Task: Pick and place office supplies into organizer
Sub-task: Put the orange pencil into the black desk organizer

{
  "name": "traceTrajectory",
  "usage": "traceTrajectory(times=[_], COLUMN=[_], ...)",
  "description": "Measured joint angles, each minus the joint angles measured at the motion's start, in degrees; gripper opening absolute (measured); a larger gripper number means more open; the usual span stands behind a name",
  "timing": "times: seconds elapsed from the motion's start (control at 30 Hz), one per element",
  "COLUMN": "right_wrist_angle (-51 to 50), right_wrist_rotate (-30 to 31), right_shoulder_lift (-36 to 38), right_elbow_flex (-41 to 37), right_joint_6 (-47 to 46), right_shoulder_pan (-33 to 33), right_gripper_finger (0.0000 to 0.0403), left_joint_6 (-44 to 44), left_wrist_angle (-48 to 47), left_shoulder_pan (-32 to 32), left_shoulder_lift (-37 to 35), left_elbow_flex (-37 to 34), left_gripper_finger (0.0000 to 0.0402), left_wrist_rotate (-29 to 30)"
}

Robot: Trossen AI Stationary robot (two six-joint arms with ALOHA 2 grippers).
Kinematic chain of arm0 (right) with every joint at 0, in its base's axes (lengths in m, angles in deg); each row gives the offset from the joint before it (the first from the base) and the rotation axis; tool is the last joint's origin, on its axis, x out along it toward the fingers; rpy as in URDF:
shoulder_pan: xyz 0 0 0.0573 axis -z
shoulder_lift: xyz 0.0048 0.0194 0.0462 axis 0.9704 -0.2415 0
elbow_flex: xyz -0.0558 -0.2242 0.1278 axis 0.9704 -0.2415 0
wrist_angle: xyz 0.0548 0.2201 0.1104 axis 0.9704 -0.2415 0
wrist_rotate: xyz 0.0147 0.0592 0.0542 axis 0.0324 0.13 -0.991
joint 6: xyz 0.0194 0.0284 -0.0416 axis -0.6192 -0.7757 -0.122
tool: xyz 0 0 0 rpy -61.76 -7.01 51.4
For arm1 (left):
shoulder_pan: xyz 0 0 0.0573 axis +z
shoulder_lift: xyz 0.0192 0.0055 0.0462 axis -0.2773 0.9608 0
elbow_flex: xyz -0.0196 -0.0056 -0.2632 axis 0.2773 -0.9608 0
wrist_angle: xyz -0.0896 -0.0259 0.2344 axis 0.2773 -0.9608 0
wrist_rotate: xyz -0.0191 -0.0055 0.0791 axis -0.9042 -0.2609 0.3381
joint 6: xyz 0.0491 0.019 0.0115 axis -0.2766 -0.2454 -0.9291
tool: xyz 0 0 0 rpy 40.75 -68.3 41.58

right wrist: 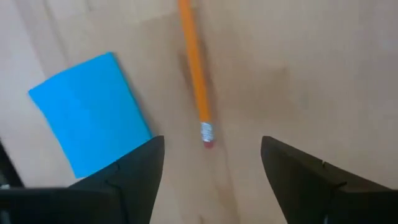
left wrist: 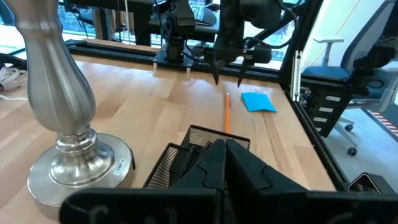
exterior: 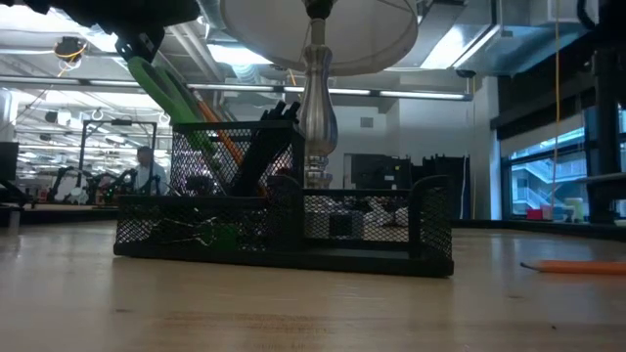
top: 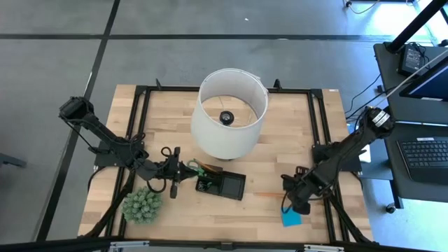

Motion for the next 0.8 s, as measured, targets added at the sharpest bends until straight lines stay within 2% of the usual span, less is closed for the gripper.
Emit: traceTrajectory(times=[0.2, 0.4, 0.57, 0.8], right_wrist_angle=[5.1, 4.6, 4.5, 3.7], right_wrist_rotate=[0.0, 0.0, 0.9, 1.4], right_shoulder_lift=[-1.6, -4.4, -7.2, -8.4], right_elbow_flex=[-3.2, -3.3, -3.0, -3.0], right_joint_6=[0.5, 1.9, 1.8, 1.9], right_shoulder_pan=[-1.3, -1.8, -1.8, -1.8], right_gripper_finger=[0.0268, 0.0263, 0.0237, 0.0179], left_joint_6=[0.0, 0.0, 0.0, 0.1], left_wrist_angle=[-0.1, -0.4, -0.4, -0.4], left_shoulder_pan=[0.0, 0.0, 0.1, 0.1], left_shoulder_lift=[0.0, 0.0, 0.0, 0.0], left_elbow_flex=[0.0, 0.0, 0.0, 0.0], left_gripper_finger=[0.0002, 0.0004, 0.0004, 0.0002], left_wrist_rotate=[0.3, 0.5, 0.5, 0.6])
